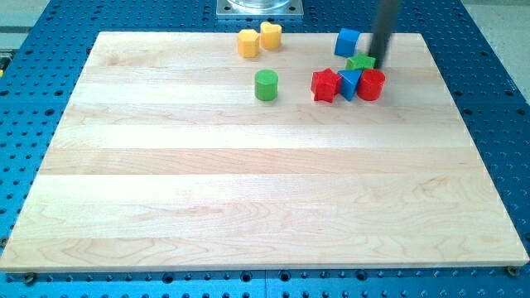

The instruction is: Separate the red blocks from the blue triangle

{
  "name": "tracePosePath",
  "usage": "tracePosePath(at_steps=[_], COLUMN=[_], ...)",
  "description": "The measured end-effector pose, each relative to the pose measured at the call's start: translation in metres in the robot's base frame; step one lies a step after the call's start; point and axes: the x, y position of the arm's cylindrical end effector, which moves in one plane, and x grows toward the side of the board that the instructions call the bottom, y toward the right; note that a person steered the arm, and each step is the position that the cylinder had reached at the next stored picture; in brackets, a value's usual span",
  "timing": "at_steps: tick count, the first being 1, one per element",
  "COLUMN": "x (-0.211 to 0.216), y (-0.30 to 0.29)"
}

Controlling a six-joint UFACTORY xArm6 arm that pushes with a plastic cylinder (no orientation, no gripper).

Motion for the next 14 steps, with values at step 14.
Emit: tracePosePath(at_steps=[14], x=[0.121], y=[-0.049])
